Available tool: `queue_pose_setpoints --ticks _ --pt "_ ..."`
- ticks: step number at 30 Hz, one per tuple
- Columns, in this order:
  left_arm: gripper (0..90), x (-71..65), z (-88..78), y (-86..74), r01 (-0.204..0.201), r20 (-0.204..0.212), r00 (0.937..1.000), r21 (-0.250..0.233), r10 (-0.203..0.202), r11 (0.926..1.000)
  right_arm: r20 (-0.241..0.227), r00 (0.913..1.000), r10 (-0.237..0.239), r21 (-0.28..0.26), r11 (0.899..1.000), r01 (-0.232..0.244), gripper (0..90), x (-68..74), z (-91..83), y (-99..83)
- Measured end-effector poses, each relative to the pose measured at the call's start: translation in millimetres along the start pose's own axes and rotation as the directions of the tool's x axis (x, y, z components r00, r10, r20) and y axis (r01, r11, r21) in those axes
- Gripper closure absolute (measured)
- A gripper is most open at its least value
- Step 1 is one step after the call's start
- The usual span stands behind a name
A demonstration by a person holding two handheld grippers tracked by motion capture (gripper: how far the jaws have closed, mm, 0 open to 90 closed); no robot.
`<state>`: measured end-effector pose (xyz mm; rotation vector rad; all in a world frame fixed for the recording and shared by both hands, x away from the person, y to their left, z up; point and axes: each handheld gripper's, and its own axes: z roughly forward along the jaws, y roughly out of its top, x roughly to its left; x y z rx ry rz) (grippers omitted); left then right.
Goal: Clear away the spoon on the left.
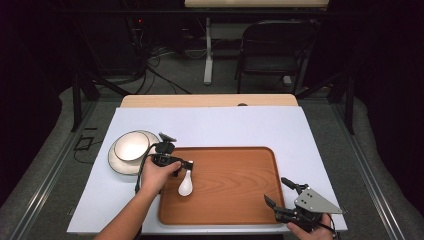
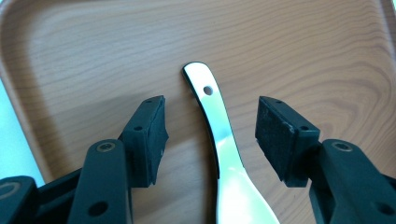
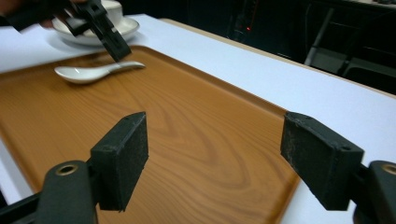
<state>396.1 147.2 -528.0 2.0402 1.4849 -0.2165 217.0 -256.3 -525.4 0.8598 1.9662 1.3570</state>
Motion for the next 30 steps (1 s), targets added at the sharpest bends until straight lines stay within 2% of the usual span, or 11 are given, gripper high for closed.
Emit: queue_pose_setpoints --ticks 3,15,20,30 --pt "43.4 -0.6 -0.4 0.0 0.003 -0.002 1.0000 -0.004 -0.003 1.0000 -0.004 1.0000 0.003 0.004 1.000 -0.003 23.0 0.0 0.4 -0.1" --pt "42.3 -7.9 -13.3 0.6 -0.049 -0.052 0.9975 -0.028 0.048 0.9984 -0.008 1.0000 0.006 -0.001 1.000 -0.006 23.0 0.2 0.5 0.3" --pt "42.4 -11.4 -25.0 0.4 -0.086 -0.079 0.9934 -0.040 0.082 0.9955 -0.007 0.9999 0.008 -0.001 1.000 -0.008 23.0 0.3 0.4 0.3" --pt "43.5 -12.6 -56.1 -0.4 -0.115 -0.110 0.9884 -0.094 0.105 0.9888 -0.010 0.9998 0.016 0.004 1.000 -0.016 23.0 0.8 0.9 0.1"
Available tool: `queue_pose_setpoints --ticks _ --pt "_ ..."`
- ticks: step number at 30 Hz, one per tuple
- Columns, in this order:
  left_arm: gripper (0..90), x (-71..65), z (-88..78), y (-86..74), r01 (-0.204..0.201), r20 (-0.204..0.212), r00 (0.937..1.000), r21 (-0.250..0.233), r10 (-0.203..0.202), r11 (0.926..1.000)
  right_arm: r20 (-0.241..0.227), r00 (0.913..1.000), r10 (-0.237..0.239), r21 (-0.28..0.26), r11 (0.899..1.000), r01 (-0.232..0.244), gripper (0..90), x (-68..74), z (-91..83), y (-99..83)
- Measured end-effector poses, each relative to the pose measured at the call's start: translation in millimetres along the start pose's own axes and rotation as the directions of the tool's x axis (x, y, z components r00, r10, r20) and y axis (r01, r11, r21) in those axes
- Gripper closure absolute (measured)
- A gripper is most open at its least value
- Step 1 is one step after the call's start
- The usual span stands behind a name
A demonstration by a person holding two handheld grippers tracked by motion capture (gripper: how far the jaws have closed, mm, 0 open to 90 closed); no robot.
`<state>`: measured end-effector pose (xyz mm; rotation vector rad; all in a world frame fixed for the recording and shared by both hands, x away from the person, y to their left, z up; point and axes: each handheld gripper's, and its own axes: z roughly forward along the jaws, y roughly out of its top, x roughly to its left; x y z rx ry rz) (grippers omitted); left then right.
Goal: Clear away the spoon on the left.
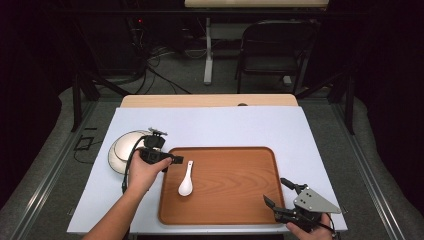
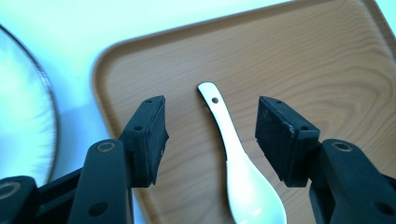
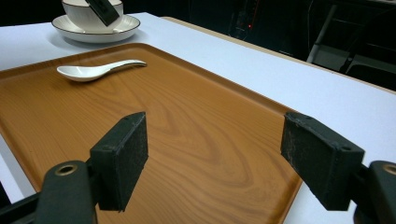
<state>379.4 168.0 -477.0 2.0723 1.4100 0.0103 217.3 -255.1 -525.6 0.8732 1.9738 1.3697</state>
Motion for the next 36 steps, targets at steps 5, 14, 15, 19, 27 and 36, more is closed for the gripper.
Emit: queue_pose_setpoints --ticks 5,14,15,19,27,36 --pt "44.7 4.4 -18.9 -1.6 -0.014 -0.034 0.9993 -0.029 0.013 0.9995 -0.001 1.0000 0.002 0.001 1.000 -0.002 23.0 -0.1 0.0 0.0" --pt "43.9 20.4 -45.8 -13.5 -0.015 -0.083 0.9965 -0.044 0.011 0.9989 0.000 1.0000 0.004 0.004 1.000 -0.004 23.0 0.2 0.2 0.0" --pt "43.9 22.1 -47.7 -15.7 -0.015 -0.091 0.9958 -0.046 0.011 0.9988 0.000 1.0000 0.004 0.004 1.000 -0.004 23.0 0.2 0.2 0.0" --pt "43.6 26.4 -52.4 -22.7 -0.014 -0.107 0.9943 -0.052 0.008 0.9986 0.001 1.0000 0.003 0.005 1.000 -0.003 23.0 0.3 0.3 0.0" --pt "44.5 39.3 -64.3 -49.6 -0.003 -0.144 0.9896 -0.077 -0.008 0.9971 0.000 1.0000 -0.005 0.004 1.000 0.005 23.0 -0.2 0.3 0.0" --pt "45.2 55.5 -64.3 -87.5 0.059 -0.138 0.9876 -0.116 -0.075 0.9914 -0.002 1.0000 -0.003 0.008 1.000 0.003 23.0 0.5 0.7 0.0"
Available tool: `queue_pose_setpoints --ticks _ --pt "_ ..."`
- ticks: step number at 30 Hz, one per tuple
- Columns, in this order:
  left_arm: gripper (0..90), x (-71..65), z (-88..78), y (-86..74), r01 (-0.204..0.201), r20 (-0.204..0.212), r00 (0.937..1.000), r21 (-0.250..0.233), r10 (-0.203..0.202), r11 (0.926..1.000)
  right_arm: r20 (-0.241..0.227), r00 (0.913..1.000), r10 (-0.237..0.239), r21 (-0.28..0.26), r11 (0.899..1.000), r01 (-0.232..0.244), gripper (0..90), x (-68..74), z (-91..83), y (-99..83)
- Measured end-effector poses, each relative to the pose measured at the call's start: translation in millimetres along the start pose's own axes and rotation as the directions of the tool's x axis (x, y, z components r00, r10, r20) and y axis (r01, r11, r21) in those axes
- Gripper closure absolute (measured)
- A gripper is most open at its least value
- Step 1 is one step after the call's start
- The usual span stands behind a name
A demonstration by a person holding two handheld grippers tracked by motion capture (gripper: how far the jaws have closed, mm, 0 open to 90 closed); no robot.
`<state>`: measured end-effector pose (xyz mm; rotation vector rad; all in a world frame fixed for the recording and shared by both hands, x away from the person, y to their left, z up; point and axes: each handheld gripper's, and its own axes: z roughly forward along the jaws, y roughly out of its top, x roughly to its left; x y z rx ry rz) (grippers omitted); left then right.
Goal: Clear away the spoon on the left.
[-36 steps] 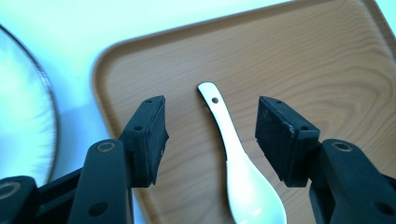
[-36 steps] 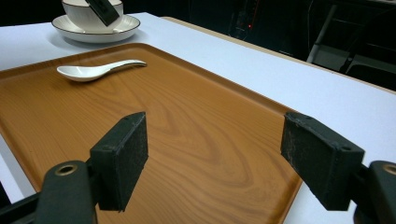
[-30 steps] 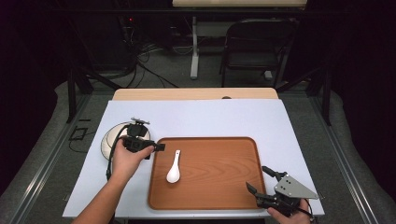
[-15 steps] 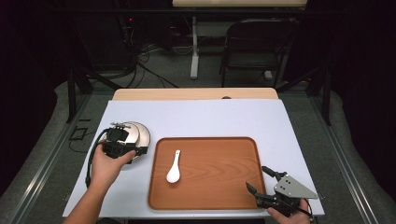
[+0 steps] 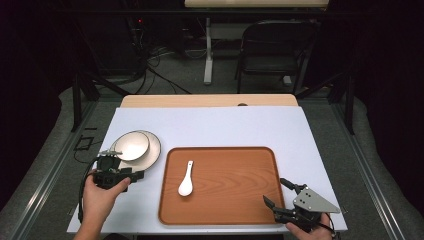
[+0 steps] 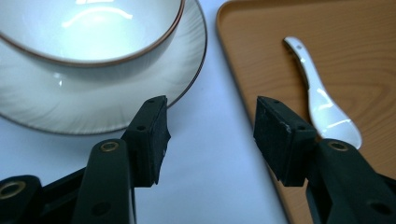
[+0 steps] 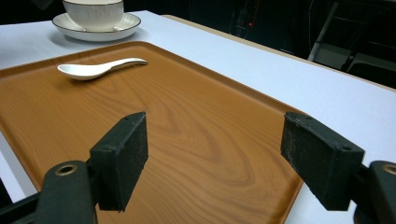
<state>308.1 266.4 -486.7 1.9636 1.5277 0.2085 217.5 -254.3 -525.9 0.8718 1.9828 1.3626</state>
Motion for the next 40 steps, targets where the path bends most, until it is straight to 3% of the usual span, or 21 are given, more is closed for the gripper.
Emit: queue_pose_setpoints --ticks 7,14,24,34,39,40 --pt "44.7 7.0 4.0 -16.9 0.030 -0.018 0.9994 -0.026 -0.030 0.9992 0.000 1.0000 -0.001 0.002 1.000 0.001 23.0 0.1 0.3 -0.1" --pt "44.7 8.8 11.1 -26.4 0.050 0.011 0.9987 -0.047 -0.050 0.9976 0.000 1.0000 -0.001 0.004 1.000 0.001 23.0 0.0 0.3 -0.3" --pt "44.2 6.4 15.6 -38.3 0.048 0.029 0.9985 -0.051 -0.047 0.9975 0.000 1.0000 -0.004 0.004 1.000 0.004 23.0 0.1 0.5 -0.1" --pt "44.7 5.1 19.3 -40.0 0.063 0.063 0.9962 -0.042 -0.061 0.9971 0.000 1.0000 -0.003 0.004 1.000 0.003 23.0 0.1 0.7 -0.2" --pt "45.0 -2.1 22.6 -34.5 0.046 0.081 0.9957 -0.022 -0.044 0.9987 -0.001 1.0000 -0.003 0.007 1.000 0.003 23.0 0.8 1.9 -0.5" --pt "44.9 -7.3 25.8 -28.2 0.037 0.115 0.9927 0.000 -0.036 0.9993 0.000 1.0000 -0.004 0.006 1.000 0.004 23.0 0.6 1.7 -0.5"
